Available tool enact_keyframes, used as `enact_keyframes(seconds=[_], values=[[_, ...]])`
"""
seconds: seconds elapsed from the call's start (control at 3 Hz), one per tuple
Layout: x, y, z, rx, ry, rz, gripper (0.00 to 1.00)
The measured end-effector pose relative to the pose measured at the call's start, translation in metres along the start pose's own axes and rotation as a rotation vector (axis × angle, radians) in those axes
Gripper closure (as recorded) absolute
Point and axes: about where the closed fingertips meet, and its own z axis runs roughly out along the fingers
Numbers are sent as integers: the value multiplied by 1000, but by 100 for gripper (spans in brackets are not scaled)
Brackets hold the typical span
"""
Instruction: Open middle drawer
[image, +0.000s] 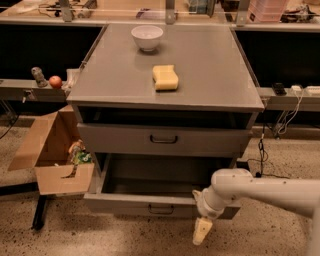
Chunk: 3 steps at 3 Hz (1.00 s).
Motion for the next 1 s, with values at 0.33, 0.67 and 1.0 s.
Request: enact_keyframes(seconds=[0.33, 0.67, 1.0], values=[[1, 38, 0, 33, -21, -24, 26], [-1, 47, -4, 51, -28, -38, 49], [-3, 50, -5, 55, -32, -47, 72]])
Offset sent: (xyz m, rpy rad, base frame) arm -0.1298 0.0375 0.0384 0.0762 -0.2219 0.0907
